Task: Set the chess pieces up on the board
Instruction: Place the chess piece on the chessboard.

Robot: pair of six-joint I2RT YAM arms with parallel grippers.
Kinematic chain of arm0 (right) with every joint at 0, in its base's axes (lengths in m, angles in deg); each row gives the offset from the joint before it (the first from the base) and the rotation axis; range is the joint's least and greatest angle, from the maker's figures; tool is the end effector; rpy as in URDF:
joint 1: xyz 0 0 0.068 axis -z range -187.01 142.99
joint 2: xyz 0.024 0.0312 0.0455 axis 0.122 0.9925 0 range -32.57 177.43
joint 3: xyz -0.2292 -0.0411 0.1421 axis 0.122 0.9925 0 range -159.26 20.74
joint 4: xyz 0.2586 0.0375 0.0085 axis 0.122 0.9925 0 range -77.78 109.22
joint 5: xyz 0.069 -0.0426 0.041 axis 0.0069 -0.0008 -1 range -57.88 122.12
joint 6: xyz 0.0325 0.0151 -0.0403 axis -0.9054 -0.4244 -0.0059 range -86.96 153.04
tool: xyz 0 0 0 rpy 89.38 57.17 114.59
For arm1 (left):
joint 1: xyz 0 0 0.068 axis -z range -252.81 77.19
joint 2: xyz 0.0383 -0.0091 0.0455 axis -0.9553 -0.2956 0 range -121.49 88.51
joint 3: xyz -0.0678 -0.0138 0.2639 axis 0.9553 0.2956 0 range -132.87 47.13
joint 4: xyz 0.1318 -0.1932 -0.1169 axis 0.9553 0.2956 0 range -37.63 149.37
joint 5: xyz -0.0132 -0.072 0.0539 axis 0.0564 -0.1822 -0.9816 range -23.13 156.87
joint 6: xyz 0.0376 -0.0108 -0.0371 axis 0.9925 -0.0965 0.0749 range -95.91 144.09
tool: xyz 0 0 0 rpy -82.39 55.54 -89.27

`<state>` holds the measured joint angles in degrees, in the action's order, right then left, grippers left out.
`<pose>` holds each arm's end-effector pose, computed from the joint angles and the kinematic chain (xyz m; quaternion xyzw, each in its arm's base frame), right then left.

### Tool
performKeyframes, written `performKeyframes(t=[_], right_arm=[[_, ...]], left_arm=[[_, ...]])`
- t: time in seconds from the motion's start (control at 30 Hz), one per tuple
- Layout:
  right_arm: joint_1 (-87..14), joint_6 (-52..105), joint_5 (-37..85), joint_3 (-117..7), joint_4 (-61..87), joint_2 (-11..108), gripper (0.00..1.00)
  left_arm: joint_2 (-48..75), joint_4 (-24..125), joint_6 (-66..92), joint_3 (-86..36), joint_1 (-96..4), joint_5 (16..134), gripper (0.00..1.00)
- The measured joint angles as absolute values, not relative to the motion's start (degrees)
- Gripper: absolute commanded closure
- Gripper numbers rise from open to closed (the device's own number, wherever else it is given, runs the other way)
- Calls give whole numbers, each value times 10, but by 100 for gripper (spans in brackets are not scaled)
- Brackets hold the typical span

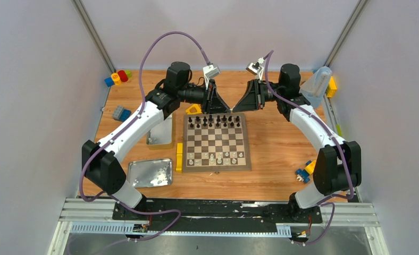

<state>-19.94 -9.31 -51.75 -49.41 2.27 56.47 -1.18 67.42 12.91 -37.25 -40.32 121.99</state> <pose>0.3270 0.1114 0.3428 -0.2765 0.6571 0.6742 0.1927 0.2851 -0.2162 0.3818 0.3942 0.6664 -0.5409 0.3286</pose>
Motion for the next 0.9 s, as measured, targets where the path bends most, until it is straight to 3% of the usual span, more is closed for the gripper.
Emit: performKeyframes(t=[0.33, 0.53, 0.9], right_arm=[[-199, -93, -518, -494, 21, 565, 97], [-199, -89, -516, -494, 22, 565, 97], [-200, -37, -503, -475, 52, 552, 81]], left_arm=[[-12, 679, 132, -372, -403, 1218, 83], [-12, 679, 138, -372, -403, 1218, 100], [-12, 704, 153, -372, -403, 1209, 100]])
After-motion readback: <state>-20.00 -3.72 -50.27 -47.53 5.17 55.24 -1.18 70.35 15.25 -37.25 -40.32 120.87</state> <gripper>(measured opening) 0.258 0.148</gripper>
